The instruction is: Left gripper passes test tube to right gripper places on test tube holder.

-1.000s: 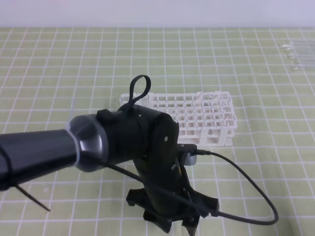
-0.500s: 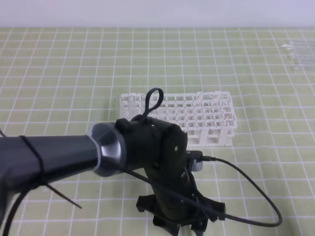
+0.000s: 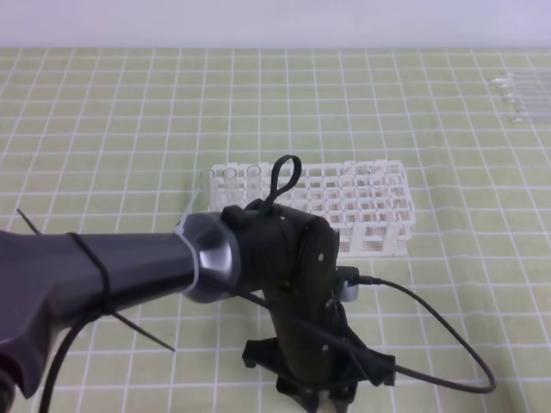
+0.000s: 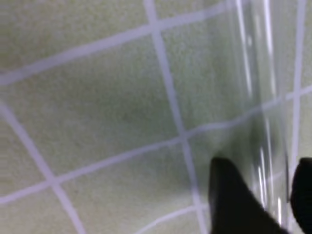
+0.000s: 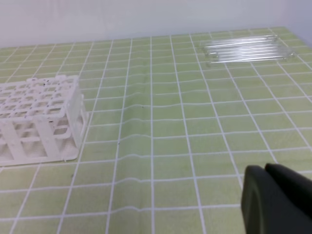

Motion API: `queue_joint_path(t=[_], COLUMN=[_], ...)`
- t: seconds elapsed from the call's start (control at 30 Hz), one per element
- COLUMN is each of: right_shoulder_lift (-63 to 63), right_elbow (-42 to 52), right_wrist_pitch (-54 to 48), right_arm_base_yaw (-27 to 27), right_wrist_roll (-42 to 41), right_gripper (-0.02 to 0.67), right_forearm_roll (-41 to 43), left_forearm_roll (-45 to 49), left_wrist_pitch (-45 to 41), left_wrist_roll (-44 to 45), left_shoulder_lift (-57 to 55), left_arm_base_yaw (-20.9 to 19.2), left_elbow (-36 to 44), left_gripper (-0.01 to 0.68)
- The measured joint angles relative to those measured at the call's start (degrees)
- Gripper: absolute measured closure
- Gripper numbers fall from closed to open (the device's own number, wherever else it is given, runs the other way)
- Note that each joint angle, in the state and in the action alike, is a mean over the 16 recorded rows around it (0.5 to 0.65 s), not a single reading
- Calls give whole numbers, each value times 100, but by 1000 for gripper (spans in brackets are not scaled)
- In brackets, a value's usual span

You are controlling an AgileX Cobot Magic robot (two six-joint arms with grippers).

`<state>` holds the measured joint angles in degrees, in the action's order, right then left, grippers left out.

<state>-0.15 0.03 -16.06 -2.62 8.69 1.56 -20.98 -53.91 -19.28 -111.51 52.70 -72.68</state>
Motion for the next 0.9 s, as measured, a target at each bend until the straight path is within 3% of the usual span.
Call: queue_joint_path(t=[0.43,0.9], right_shoulder_lift=[0,0], right_elbow=[0,0], right_wrist_pitch=[0,0], right_arm_base_yaw=[0,0], right_wrist_roll=[0,0], right_gripper=[651,651], right_forearm_roll=[0,0], left_forearm_roll=[258,1275], left_wrist_pitch=[-281,-164], left_wrist_roll=[188,574], left_shoulder_lift=[166,1162], left_arm_base_yaw=[-1,157], left_elbow=[-38,31], left_gripper=[668,671])
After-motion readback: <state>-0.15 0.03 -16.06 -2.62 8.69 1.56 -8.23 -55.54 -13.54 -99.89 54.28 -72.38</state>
